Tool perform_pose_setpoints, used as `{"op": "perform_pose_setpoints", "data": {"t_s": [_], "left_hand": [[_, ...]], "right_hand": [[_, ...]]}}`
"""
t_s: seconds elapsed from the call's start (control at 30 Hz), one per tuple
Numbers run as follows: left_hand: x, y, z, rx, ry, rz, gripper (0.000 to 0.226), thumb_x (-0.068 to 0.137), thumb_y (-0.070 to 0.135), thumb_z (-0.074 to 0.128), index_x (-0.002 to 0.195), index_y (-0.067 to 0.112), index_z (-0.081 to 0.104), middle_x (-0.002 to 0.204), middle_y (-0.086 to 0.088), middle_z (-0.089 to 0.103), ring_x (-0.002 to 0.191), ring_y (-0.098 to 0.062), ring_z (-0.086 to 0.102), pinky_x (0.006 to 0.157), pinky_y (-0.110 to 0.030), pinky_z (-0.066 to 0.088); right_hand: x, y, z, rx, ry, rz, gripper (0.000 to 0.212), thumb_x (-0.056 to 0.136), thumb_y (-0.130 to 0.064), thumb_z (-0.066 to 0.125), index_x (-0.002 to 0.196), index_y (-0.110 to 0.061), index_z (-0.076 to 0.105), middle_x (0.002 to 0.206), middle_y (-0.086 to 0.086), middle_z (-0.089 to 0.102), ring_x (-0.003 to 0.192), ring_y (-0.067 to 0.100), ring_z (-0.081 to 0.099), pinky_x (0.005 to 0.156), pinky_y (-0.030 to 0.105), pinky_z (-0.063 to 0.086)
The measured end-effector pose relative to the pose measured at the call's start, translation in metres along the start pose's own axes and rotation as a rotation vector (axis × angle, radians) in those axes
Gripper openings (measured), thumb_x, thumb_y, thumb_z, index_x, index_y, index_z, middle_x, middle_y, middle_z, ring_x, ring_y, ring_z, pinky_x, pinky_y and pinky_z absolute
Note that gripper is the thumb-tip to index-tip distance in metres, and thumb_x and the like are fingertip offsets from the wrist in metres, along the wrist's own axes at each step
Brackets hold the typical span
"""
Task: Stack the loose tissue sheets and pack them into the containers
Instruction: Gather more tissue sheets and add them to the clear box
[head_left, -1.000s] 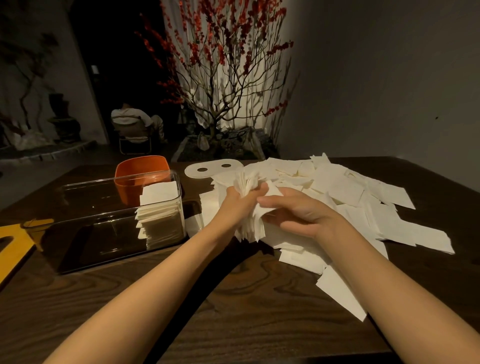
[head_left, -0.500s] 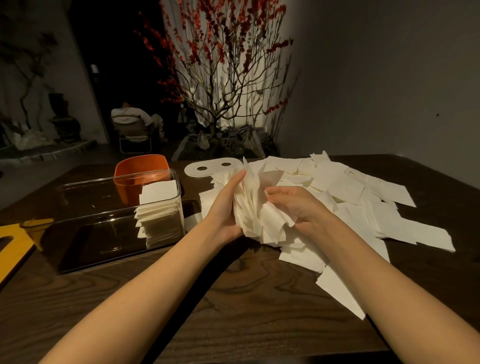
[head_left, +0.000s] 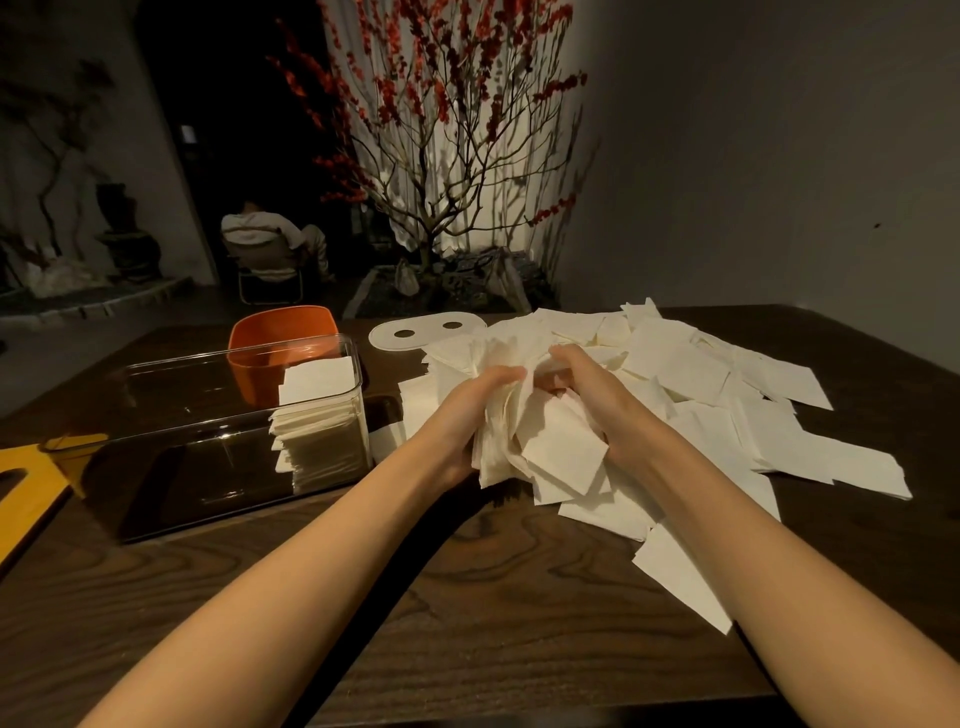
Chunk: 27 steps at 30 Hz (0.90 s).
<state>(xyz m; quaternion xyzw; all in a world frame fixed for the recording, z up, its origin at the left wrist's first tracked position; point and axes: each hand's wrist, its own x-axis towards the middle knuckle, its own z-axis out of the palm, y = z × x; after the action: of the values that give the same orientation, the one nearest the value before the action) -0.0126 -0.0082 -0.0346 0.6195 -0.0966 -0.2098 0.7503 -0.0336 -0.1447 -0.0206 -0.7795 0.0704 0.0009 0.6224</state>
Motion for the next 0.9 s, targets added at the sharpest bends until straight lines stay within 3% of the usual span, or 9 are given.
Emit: {"op": "perform_pose_setpoints", "data": {"t_s": [0.1, 0.2, 0.33, 0.5, 0.67, 0.8, 0.9], "left_hand": [[0.002, -0.003, 0.002, 0.115, -0.006, 0.048, 0.012, 0.094, 0.028, 0.053, 0.092, 0.02, 0.062, 0.079, 0.001, 0.072, 0.068, -0.01, 0.068, 0.063, -0.021, 0.053], [0.0, -0.003, 0.006, 0.096, -0.049, 0.037, 0.012, 0.096, 0.023, 0.05, 0.092, 0.021, 0.062, 0.074, 0.004, 0.072, 0.071, -0.009, 0.068, 0.065, -0.021, 0.051], [-0.006, 0.002, 0.005, -0.097, -0.086, -0.089, 0.014, 0.093, 0.022, 0.05, 0.092, 0.016, 0.062, 0.066, -0.003, 0.071, 0.072, -0.02, 0.065, 0.072, -0.034, 0.05], [-0.006, 0.005, -0.005, -0.299, 0.011, -0.185, 0.015, 0.09, 0.025, 0.054, 0.098, 0.014, 0.059, 0.083, -0.014, 0.068, 0.084, -0.029, 0.062, 0.082, -0.041, 0.047], [0.002, 0.0, -0.01, -0.333, 0.04, -0.208, 0.026, 0.092, 0.04, 0.054, 0.104, 0.017, 0.059, 0.084, -0.013, 0.071, 0.085, -0.028, 0.065, 0.077, -0.041, 0.049], [0.005, -0.001, -0.008, -0.301, 0.056, -0.218, 0.033, 0.095, 0.046, 0.05, 0.113, 0.02, 0.059, 0.099, -0.013, 0.07, 0.099, -0.031, 0.063, 0.083, -0.042, 0.05], [0.002, 0.002, -0.003, -0.279, 0.097, -0.213, 0.031, 0.097, 0.046, 0.047, 0.109, 0.02, 0.058, 0.098, -0.013, 0.069, 0.094, -0.03, 0.064, 0.078, -0.041, 0.051]], "right_hand": [[0.003, 0.001, 0.005, -0.13, 0.037, -0.065, 0.049, 0.094, -0.058, 0.041, 0.1, -0.019, 0.069, 0.104, 0.0, 0.068, 0.101, 0.019, 0.061, 0.096, 0.035, 0.045], [0.003, 0.002, 0.008, -0.196, 0.085, -0.1, 0.047, 0.093, -0.051, 0.049, 0.103, -0.01, 0.069, 0.103, 0.007, 0.069, 0.098, 0.023, 0.062, 0.09, 0.036, 0.047], [0.001, 0.003, 0.006, -0.249, 0.099, -0.096, 0.042, 0.092, -0.031, 0.052, 0.107, 0.006, 0.063, 0.111, 0.027, 0.062, 0.092, 0.032, 0.063, 0.071, 0.033, 0.039], [0.001, -0.001, -0.004, -0.221, 0.07, -0.032, 0.017, 0.096, -0.025, 0.045, 0.102, -0.011, 0.054, 0.091, 0.005, 0.06, 0.079, 0.016, 0.055, 0.072, 0.031, 0.042], [-0.002, -0.006, -0.008, -0.264, 0.06, 0.037, 0.023, 0.093, -0.029, 0.047, 0.105, -0.01, 0.046, 0.092, 0.004, 0.056, 0.08, 0.015, 0.052, 0.061, 0.026, 0.039], [-0.005, -0.006, -0.004, -0.309, 0.057, -0.059, 0.017, 0.091, -0.023, 0.05, 0.076, -0.015, 0.05, 0.075, -0.001, 0.052, 0.07, 0.013, 0.05, 0.055, 0.025, 0.035], [-0.005, -0.004, -0.001, -0.351, 0.099, -0.109, 0.022, 0.089, -0.025, 0.053, 0.07, -0.014, 0.051, 0.068, -0.001, 0.052, 0.065, 0.015, 0.051, 0.053, 0.026, 0.034]]}}
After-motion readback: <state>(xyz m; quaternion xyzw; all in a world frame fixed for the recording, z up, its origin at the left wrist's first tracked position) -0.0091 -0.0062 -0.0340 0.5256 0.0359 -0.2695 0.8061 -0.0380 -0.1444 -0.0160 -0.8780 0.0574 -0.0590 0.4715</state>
